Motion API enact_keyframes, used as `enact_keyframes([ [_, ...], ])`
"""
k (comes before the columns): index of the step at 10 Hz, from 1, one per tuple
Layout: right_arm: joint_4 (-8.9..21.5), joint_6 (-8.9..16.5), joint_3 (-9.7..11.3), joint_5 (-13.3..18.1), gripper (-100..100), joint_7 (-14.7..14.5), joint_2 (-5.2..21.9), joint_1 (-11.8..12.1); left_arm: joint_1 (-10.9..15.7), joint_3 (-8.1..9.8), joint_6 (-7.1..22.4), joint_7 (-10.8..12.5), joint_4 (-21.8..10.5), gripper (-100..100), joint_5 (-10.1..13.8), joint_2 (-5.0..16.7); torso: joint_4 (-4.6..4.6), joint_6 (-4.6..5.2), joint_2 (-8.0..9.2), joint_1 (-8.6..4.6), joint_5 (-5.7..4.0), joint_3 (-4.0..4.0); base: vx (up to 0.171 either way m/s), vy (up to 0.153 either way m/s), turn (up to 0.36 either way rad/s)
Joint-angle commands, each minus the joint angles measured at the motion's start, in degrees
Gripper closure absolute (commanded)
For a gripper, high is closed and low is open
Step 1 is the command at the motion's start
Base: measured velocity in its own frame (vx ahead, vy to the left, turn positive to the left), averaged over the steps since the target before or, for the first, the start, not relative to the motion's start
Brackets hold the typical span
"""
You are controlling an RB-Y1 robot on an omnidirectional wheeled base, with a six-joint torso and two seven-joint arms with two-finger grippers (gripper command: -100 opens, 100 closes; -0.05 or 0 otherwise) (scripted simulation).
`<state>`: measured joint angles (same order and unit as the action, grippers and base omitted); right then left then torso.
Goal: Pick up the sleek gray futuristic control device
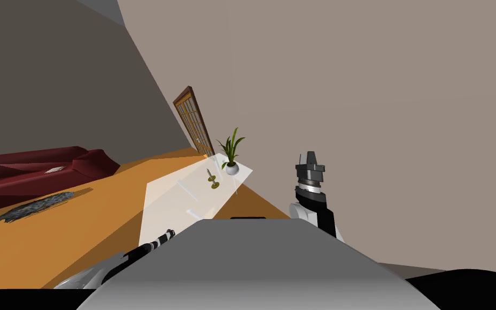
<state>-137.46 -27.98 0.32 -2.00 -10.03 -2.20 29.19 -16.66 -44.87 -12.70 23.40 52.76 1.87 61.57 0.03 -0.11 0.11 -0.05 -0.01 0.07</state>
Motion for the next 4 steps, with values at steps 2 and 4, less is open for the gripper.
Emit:
enact_keyframes([
  [2, 0.0, 0.0, 0.0, 0.0, 0, 0.0, 0.0, 0.0, -0.3, -0.87, -0.6, 1.3, 1.7, 100, 0.5, 2.8, 0.0, -0.02, 0.05, -0.12, -0.02, 0.02, -0.022, -0.059, 0.045],
  [4, 0.0, 0.0, 0.0, 0.0, 0, 0.0, 0.0, 0.0, -0.4, -0.59, -0.6, 1.0, 1.3, 0, 0.4, 2.3, 0.0, 0.01, 0.0, -0.05, 0.02, 0.0, -0.005, -0.014, 0.006],
])
